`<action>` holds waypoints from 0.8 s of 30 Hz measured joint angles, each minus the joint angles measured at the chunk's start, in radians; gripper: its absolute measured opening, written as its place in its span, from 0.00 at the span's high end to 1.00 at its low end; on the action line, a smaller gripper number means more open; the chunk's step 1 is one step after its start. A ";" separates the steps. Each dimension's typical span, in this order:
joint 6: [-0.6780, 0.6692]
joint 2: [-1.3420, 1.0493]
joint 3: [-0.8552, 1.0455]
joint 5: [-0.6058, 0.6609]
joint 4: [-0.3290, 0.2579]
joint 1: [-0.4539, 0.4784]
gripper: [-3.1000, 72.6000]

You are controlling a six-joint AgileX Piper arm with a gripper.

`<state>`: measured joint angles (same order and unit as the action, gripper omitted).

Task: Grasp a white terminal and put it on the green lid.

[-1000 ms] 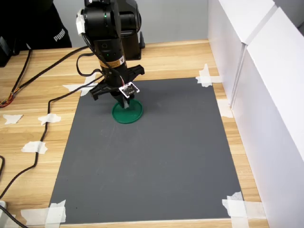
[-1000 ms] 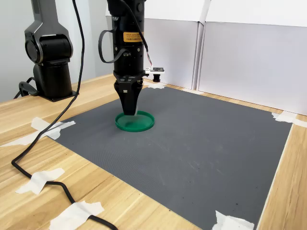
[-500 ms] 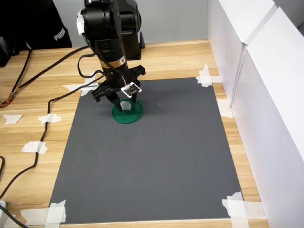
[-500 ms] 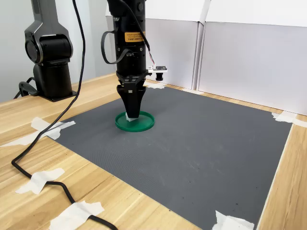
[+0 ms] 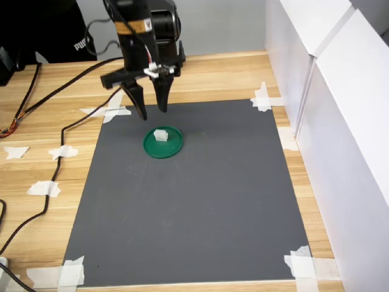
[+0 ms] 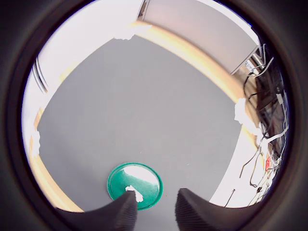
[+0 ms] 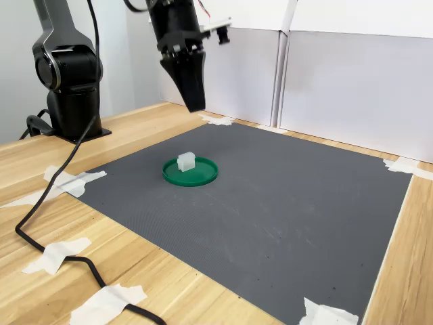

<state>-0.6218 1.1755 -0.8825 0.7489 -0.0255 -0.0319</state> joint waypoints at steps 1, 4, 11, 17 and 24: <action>0.008 -0.032 0.002 0.000 -0.008 0.012 0.67; 0.022 -0.118 0.003 0.004 -0.027 0.065 0.87; 0.098 -0.260 0.005 0.018 -0.048 0.181 0.97; 0.317 -0.337 0.008 0.024 -0.102 0.185 0.98; 0.393 -0.441 0.039 0.009 -0.109 0.178 0.98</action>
<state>-0.2292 0.7350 -0.8434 0.7584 -0.1345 0.1463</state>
